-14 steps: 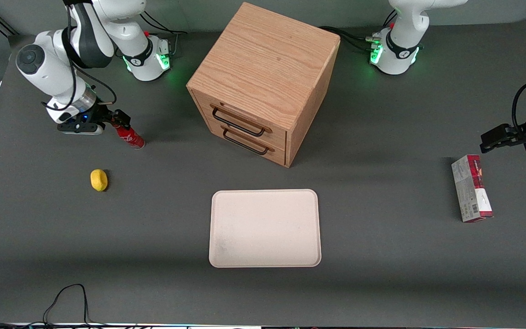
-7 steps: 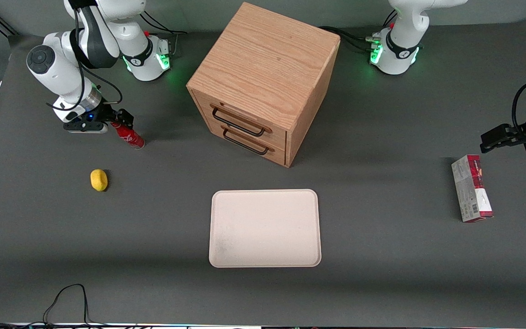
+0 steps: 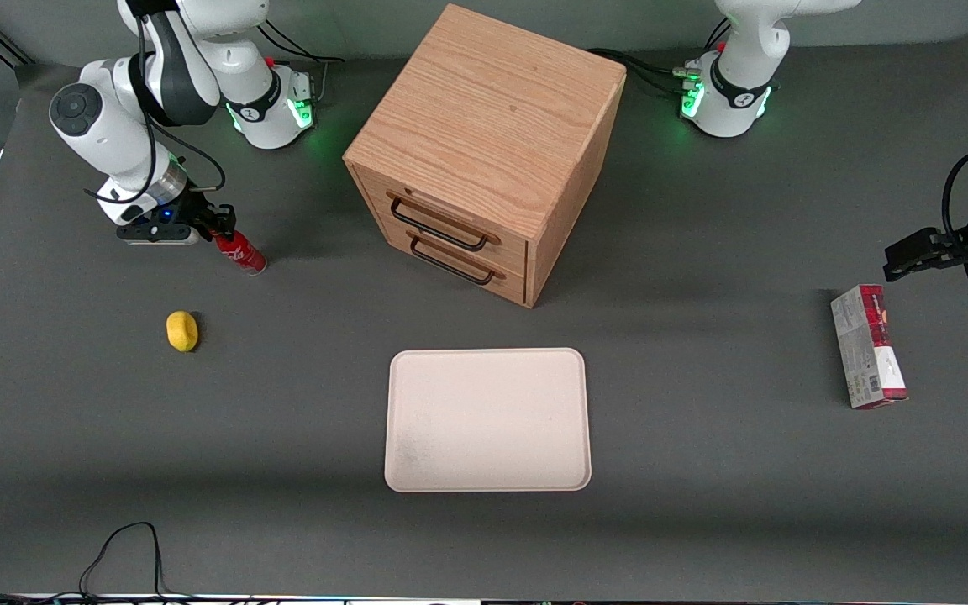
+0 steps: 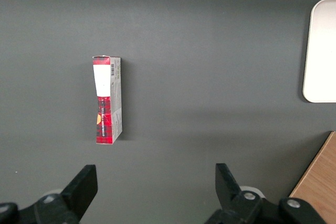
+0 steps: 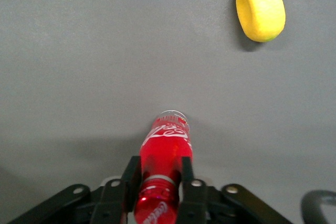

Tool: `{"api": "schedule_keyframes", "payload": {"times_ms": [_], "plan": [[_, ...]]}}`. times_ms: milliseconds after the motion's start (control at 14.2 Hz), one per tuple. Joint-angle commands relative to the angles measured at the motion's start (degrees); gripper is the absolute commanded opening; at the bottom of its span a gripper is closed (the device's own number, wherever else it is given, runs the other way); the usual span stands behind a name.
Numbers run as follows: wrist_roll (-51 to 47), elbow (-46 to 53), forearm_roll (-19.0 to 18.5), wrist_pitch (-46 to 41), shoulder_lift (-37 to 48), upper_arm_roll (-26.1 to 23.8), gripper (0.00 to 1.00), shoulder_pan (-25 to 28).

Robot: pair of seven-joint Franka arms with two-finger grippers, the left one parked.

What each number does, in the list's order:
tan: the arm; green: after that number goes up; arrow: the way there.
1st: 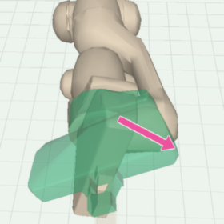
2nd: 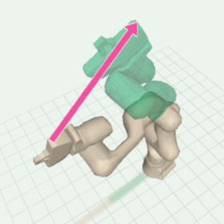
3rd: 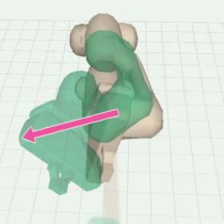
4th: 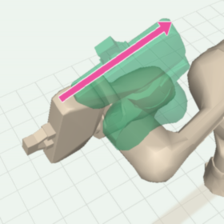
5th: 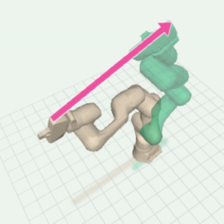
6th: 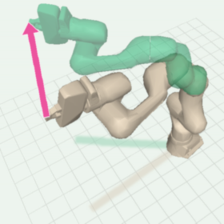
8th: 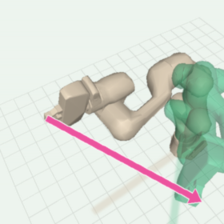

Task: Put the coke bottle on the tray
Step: 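Lower the open right gripper around the bottle and close it, then lift the bottle with the right gripper and carry it toward the tray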

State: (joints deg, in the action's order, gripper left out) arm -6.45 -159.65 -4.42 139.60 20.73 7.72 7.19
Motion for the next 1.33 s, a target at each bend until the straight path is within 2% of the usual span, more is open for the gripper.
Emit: {"api": "schedule_keyframes", "payload": {"times_ms": [0, 281, 491, 702, 912, 1263], "plan": [[0.8, -1.5, -0.5, 1.2, 0.3, 0.5, 0.0, 0.3], [0.8, 3.4, -0.6, -1.9, -2.4, 0.5, 0.0, 0.3], [0.7, 14.0, -0.6, -10.1, -6.3, 0.2, 0.0, -0.4], [0.1, 28.6, -0.4, -19.6, -12.7, -0.1, 0.0, -0.4], [-0.3, 48.0, 0.4, -32.9, -20.4, -1.3, 0.0, -0.3], [-4.4, 77.9, 5.0, -48.0, -33.5, -2.9, 0.0, -0.4]]}}
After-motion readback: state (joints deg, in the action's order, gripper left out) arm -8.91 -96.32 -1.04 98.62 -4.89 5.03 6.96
